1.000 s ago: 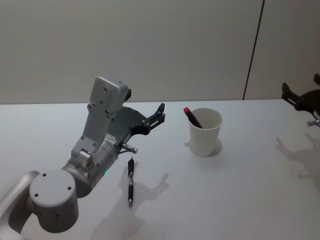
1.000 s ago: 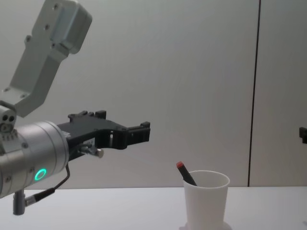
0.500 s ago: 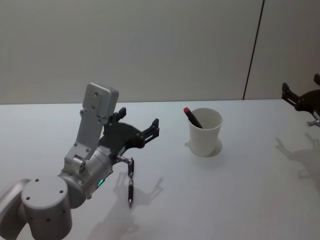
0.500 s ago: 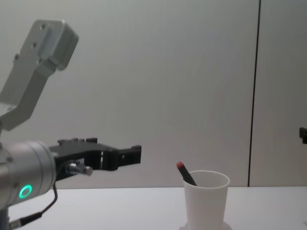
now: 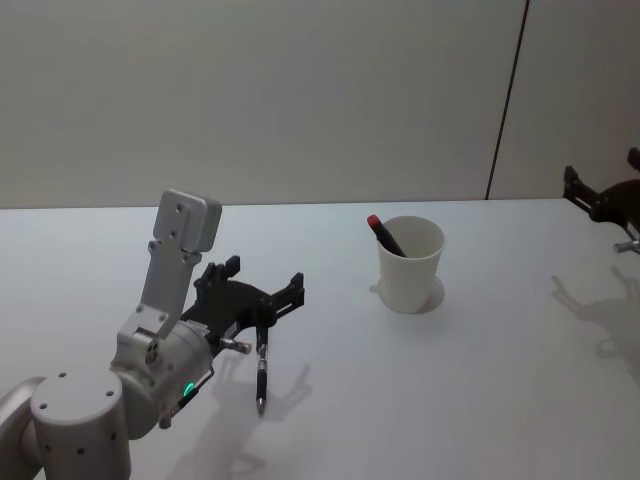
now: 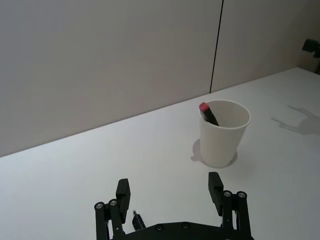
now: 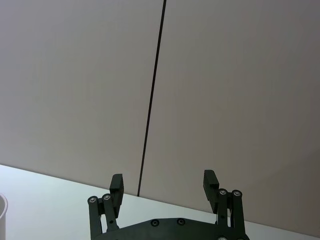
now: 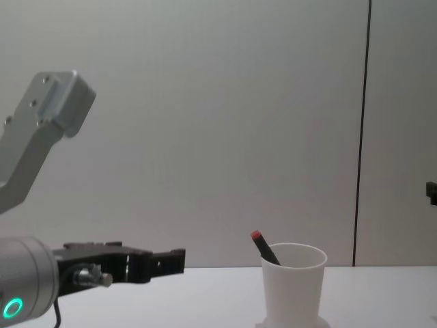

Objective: Place the pen into the pen holder.

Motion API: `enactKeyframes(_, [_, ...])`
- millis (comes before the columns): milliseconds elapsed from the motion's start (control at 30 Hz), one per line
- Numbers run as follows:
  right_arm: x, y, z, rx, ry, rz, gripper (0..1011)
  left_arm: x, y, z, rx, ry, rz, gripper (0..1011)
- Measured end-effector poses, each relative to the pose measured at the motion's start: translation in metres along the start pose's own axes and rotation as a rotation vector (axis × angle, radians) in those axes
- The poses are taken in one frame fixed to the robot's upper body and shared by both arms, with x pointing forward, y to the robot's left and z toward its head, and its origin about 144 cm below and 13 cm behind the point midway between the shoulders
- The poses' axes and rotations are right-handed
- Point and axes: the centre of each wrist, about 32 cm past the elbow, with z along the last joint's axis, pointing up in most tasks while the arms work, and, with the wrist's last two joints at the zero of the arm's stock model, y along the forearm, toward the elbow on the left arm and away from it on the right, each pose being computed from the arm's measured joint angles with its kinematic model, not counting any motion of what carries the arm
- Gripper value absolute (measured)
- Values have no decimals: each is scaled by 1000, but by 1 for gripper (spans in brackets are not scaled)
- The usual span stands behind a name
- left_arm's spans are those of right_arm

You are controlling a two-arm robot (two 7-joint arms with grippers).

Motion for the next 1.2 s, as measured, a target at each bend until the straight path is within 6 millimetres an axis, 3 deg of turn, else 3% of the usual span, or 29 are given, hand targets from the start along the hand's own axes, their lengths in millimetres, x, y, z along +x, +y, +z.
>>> enactKeyframes(1200, [0, 0, 0, 0, 0, 0, 1002, 16, -10, -20, 270, 46, 50, 1004])
